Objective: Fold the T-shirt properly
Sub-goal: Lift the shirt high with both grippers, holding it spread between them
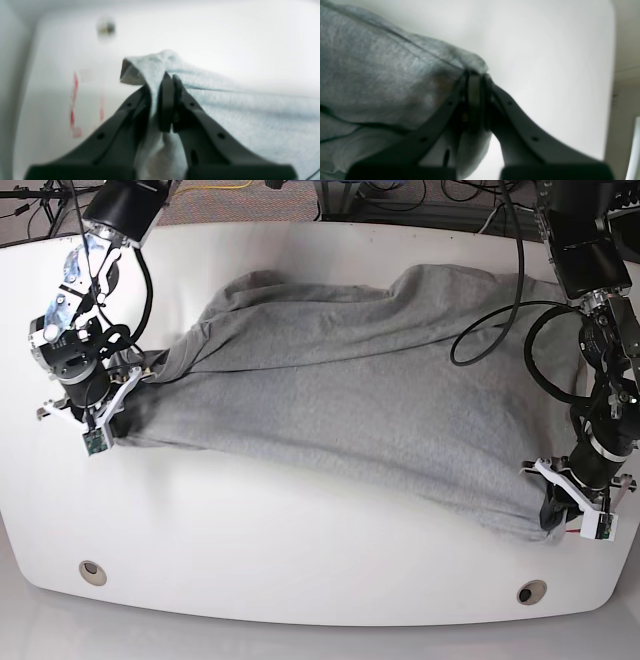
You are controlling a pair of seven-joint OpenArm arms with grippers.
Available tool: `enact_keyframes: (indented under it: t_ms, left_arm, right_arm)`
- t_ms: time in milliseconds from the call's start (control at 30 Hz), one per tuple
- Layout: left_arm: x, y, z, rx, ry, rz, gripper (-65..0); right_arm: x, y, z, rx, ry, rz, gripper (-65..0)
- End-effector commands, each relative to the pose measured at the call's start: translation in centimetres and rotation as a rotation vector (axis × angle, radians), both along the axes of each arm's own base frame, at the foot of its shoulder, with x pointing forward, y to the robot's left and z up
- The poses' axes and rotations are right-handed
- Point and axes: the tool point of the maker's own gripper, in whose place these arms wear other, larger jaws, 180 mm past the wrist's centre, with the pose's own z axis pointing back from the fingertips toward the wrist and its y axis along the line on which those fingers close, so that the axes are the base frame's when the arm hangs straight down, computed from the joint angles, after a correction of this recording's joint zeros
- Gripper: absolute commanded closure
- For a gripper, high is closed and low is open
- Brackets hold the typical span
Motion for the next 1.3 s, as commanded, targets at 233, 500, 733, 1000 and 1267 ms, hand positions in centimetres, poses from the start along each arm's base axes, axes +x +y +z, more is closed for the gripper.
enact_keyframes:
  t_ms: [233, 500, 733, 1000, 1267]
  left_arm:
    - [0.3, -2.8, 6.6, 0.092, -0.192, -0.031, 0.0]
    - [1.8, -3.9, 11.3, 0.137, -0.315, 0.006, 0.0]
    - [2.2, -3.8, 17.3, 0.183, -0.464, 0.079, 0.0]
    - [1.9, -3.1, 25.3, 0.207, -0.641, 0.145, 0.0]
    - [0.2, -2.9, 32.9, 0.225, -0.811, 0.182, 0.0]
  right_arm:
    - [5.1, -2.6, 5.5, -0.082, -0.109, 0.02, 0.0]
    - [8.6, -3.7, 10.3, -0.157, -0.173, 0.051, 0.0]
    - [10.6, -5.1, 16.2, -0.25, -0.243, 0.043, 0.0]
    - [12.2, -5.2, 24.8, -0.368, -0.35, 0.038, -0.2]
    - [12.4, -4.9, 32.6, -0.455, -0.457, 0.014, -0.2]
